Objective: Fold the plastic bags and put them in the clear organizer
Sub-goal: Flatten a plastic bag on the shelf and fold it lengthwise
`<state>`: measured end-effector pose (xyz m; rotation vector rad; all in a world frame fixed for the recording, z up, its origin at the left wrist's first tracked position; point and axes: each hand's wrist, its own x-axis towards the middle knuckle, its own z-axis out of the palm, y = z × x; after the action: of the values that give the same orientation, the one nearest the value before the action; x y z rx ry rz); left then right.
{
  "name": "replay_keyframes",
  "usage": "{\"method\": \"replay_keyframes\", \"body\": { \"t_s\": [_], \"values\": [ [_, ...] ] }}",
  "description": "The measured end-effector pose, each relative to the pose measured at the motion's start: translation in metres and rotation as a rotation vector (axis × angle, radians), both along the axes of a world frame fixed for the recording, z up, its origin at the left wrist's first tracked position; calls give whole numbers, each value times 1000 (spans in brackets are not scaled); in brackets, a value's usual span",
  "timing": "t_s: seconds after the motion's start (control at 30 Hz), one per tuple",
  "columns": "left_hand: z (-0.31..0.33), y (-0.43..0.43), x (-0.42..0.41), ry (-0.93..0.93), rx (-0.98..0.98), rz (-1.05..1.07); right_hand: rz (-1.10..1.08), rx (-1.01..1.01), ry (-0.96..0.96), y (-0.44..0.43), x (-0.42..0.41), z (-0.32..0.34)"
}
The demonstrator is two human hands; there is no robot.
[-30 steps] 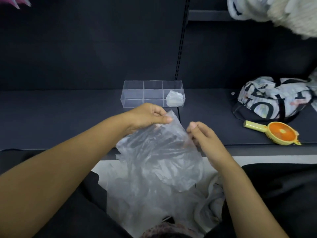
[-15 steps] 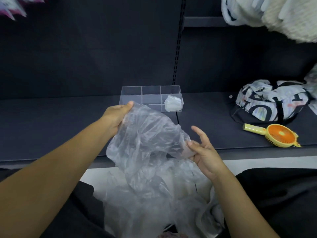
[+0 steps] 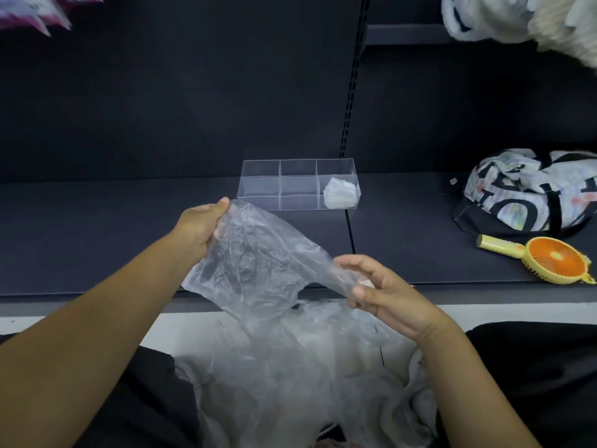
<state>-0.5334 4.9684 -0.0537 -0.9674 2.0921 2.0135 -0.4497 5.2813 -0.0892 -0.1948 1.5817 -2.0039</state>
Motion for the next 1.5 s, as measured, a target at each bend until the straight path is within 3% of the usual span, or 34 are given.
{"method": "replay_keyframes", "body": {
  "t_s": [0.17,0.4,0.57,0.8,1.0,1.17,1.3,1.4,1.5],
  "values": [
    [-2,-2,-1,5,13,-1,-28,-56,22,1,-4,-1],
    [-9,-2,-2,3,-20,-6,-524,-117,-7,3,-10,-11],
    [-20,-1,-5,30,-65,-24,-842,56,-24,11,-14,-22],
    [-31,-5,-17,43,-63,-39,-1015,397,53,19,-52,-40],
    [-67,-7,-50,9,-90,47,-931,667,140,26,-120,-61],
    [-111,-14,-89,-80,-124,102,-766,739,184,21,-182,-84],
    [-134,-22,-108,-87,-90,141,-690,739,83,13,-206,-99],
    [-142,-31,-113,-251,-144,154,-599,729,-58,11,-186,-102],
    [-149,-39,-100,-301,0,114,-441,699,-230,13,-146,-95]
  ]
}}
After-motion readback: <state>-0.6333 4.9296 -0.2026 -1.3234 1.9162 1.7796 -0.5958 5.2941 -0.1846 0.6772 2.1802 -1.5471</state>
